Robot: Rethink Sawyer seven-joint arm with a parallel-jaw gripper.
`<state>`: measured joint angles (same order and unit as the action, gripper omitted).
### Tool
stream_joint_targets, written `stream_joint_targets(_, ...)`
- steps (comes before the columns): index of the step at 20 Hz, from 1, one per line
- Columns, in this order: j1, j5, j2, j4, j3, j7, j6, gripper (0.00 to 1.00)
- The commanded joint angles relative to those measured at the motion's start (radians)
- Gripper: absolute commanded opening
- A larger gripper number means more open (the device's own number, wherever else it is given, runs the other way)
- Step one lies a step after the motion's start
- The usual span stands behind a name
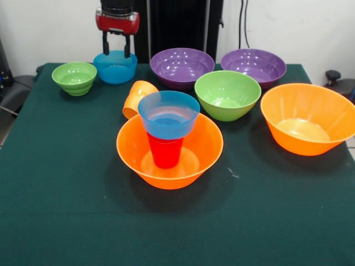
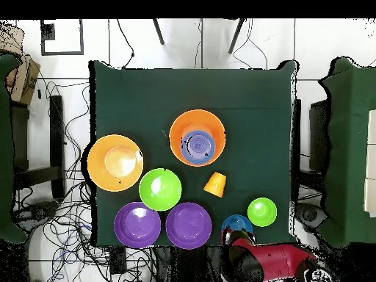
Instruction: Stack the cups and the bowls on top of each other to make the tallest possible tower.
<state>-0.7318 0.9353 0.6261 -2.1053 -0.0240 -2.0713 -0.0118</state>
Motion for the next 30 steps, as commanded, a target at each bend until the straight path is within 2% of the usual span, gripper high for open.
stream_joint_targets(1, 0.058, -0.034, -0.087, 0.144, 0.015, -0.108, 0.108, 1.0)
stream_joint_targets(11, 0.088, -0.062, -0.165, 0.198, -0.027, -0.107, 0.176, 1.0)
stream_joint_targets(20, 0.146, -0.116, -0.251, 0.222, -0.12, -0.107, 0.294, 1.0)
stream_joint_targets(26, 0.177, -0.149, -0.275, 0.234, -0.165, -0.087, 0.338, 1.0)
stream_joint_targets(27, 0.179, -0.151, -0.277, 0.235, -0.168, -0.084, 0.34, 0.0)
stream_joint_targets(30, 0.202, -0.161, -0.273, 0.241, -0.189, -0.071, 0.372, 0.0)
